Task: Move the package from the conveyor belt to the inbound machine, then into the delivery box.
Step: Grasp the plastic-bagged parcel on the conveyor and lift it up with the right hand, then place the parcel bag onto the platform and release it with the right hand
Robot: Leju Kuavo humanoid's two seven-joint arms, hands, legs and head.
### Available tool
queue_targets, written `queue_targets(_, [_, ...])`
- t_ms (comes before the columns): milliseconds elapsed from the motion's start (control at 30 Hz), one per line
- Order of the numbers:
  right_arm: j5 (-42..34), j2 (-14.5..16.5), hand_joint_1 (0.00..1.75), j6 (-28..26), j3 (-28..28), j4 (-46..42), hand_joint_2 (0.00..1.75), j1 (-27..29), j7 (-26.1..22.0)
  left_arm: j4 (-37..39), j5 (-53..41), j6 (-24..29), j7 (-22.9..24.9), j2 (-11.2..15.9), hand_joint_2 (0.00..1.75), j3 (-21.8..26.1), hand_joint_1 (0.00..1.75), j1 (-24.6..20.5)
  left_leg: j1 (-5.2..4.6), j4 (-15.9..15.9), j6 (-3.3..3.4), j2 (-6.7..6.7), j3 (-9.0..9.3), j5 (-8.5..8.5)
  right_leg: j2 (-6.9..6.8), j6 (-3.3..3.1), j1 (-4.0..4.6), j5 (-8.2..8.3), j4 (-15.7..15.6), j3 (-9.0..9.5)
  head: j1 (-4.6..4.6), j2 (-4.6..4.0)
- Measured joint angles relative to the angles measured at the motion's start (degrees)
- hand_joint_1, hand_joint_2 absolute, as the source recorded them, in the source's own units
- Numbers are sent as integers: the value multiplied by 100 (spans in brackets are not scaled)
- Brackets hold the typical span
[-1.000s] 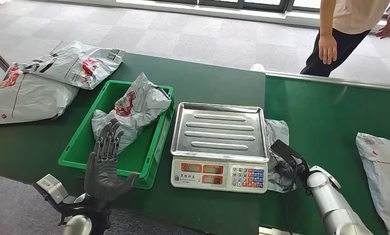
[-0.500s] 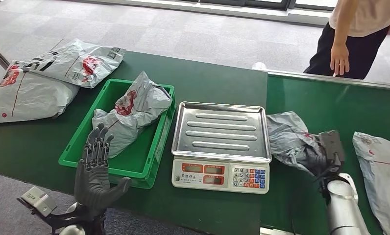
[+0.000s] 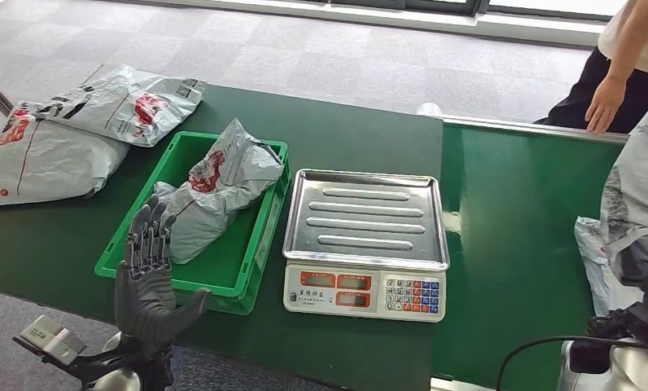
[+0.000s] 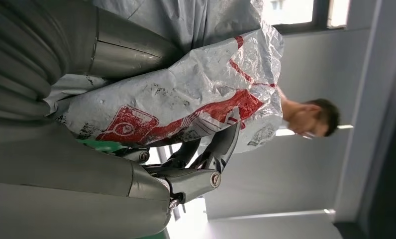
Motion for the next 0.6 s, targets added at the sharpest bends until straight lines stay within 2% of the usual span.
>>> queue_targets(67, [161,83,175,68,29,-227,175,23,57,-12,-102,54,-27,4,175,-14,0,-59,0,0,0,0,-1,0,0,-1,0,2,1,5,0,0])
queue_targets(133, [638,95,175,560,208,-339,175,47,505,-10,-217,136,-70,20,175,-31,0,-122,0,-2,-3,6,-20,-2,6,-3,0,2,1,10,1,0])
queue_targets(267, [2060,-111,175,2593,1228,90,175,-244,1992,59,-342,230,-135,73,175,-40,0,-415,2,-5,-10,42,-35,-3,33,-9,3,13,2,5,1,0])
queue_targets(300, [2337,-184,175,3079,1566,405,175,-445,2222,101,-353,242,-108,93,175,-40,0,-545,4,-5,-10,47,-26,7,35,-10,4,22,2,0,0,0])
queue_targets(367, [2685,-291,175,3667,2239,1122,175,-902,2410,193,-361,259,-12,144,175,-39,0,-839,6,-3,-10,41,-20,42,30,-11,6,47,3,-21,-1,0])
queue_targets(467, [2791,-357,175,3783,2959,1914,175,-1409,2410,294,-363,262,98,212,175,-39,0,-1136,8,-3,-17,2,-36,75,4,-11,8,67,4,-44,-2,0])
queue_targets(600, [2739,-479,175,3843,3413,2370,175,-1676,2433,356,-369,268,122,258,175,-38,0,-1245,9,-4,-21,-13,-51,77,-5,-13,8,67,8,-50,0,0])
